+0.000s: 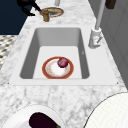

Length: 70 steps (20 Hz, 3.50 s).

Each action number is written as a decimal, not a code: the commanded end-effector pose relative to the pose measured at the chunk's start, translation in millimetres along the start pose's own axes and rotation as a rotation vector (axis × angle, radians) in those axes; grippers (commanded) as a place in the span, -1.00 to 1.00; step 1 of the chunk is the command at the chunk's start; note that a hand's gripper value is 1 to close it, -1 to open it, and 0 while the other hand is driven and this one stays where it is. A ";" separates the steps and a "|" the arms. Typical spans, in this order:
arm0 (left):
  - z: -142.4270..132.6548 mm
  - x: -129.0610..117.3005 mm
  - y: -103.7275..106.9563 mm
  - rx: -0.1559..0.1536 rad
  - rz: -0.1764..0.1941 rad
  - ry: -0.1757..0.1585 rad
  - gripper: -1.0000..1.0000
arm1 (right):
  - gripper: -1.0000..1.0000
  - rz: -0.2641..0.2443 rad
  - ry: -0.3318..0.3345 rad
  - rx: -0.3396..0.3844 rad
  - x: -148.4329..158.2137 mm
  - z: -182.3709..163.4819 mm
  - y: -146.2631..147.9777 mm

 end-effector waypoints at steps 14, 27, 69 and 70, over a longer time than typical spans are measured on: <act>0.0 0.0 0.0 0.000 0.000 0.000 0.00 | -1.00 -0.112 -0.300 0.054 6.4 8.8 11.6; 0.0 0.0 0.0 0.000 0.000 0.000 0.00 | -1.00 -0.066 -0.389 0.019 4.3 2.0 28.3; 0.0 0.0 0.0 0.000 0.000 0.000 0.00 | -1.00 -0.142 -0.766 0.275 -36.2 -62.6 -133.0; 0.0 0.0 0.0 0.000 0.000 0.000 0.00 | -1.00 -0.140 -0.776 0.276 -37.4 -62.6 -135.8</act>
